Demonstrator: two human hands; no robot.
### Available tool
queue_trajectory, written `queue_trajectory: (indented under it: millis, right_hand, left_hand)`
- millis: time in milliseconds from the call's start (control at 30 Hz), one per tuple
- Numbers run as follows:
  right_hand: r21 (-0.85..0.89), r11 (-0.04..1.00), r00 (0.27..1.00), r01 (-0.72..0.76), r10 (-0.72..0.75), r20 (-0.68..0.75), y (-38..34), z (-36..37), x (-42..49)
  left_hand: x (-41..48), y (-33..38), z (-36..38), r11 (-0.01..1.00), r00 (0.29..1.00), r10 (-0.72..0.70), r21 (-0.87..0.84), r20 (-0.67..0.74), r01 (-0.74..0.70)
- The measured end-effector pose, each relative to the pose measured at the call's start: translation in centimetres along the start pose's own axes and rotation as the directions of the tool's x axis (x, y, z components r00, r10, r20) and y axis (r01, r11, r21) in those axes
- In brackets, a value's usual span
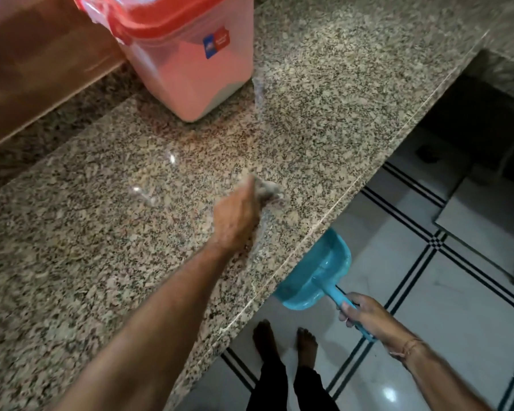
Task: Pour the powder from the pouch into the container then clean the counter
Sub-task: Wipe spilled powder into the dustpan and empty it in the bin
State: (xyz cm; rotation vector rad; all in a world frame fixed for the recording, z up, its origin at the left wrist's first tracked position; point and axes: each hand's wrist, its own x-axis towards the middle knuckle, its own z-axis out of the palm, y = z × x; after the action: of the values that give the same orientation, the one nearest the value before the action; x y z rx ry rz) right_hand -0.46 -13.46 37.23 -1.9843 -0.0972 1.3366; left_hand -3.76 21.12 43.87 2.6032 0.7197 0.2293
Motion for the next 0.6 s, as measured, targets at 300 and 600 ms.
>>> queue_trajectory:
  millis: [300, 600]
  right_hand:
    - [0.026, 0.999, 0.999, -0.023, 0.024, -0.035, 0.3, -1.5, 0.4]
    - [0.123, 0.992, 0.997, 0.007, 0.003, -0.078, 0.3, -1.5, -1.4]
  left_hand:
    - [5.1, -2.8, 0.1, 0.945, 0.936, -0.322, 0.011, -0.142, 0.327]
    - [7.4, 2.7, 1.3, 0.989, 0.994, -0.101, -0.110, -0.033, 0.097]
